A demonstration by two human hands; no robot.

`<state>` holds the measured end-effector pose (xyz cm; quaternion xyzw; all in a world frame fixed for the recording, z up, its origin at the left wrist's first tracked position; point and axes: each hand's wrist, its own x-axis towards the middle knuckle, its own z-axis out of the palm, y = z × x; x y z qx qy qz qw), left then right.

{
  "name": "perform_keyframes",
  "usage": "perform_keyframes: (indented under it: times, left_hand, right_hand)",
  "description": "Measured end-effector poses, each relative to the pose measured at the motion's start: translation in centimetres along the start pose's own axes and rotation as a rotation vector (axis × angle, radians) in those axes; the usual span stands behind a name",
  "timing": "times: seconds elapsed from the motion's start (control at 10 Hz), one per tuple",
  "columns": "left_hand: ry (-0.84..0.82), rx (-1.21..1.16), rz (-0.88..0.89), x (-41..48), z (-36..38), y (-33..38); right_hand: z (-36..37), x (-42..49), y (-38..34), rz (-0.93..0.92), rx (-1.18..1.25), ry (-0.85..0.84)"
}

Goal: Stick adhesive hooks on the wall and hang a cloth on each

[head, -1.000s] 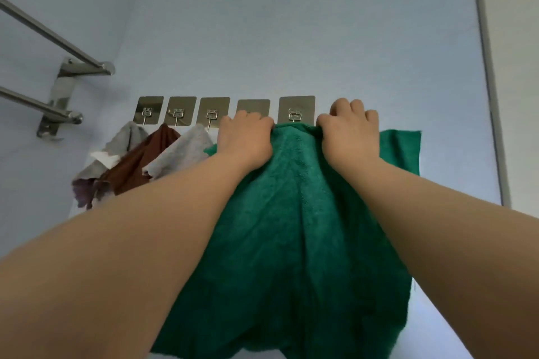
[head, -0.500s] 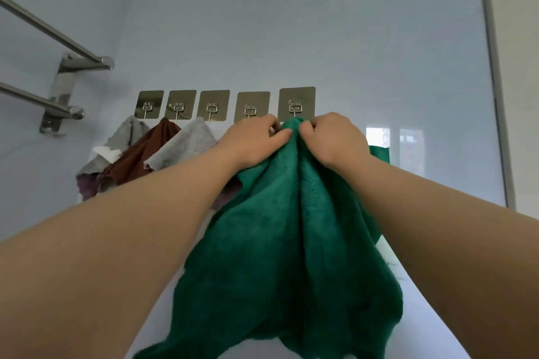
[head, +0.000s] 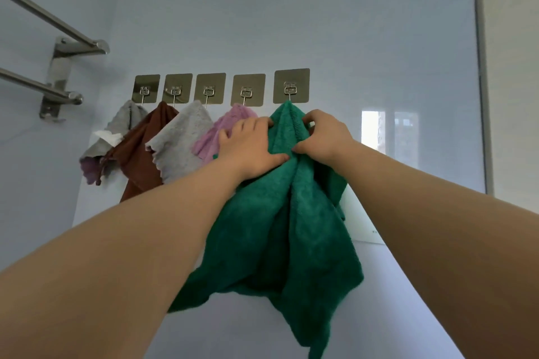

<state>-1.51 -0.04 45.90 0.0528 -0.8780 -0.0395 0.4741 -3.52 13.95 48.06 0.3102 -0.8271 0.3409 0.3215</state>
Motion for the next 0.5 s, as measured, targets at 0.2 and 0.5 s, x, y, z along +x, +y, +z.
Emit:
perform_keyframes:
  times: [0.2,0.5]
  left_hand:
    - [0.012,0.009,-0.023,-0.9,-0.8,0.3]
    - [0.116,-0.118,-0.063,-1.6,-1.9,0.0]
  right_hand:
    - [-0.4,-0.7,0.2,0.065,0.099,-0.003]
    - [-0.6,-1.1,0.2,0.084,0.092,0.243]
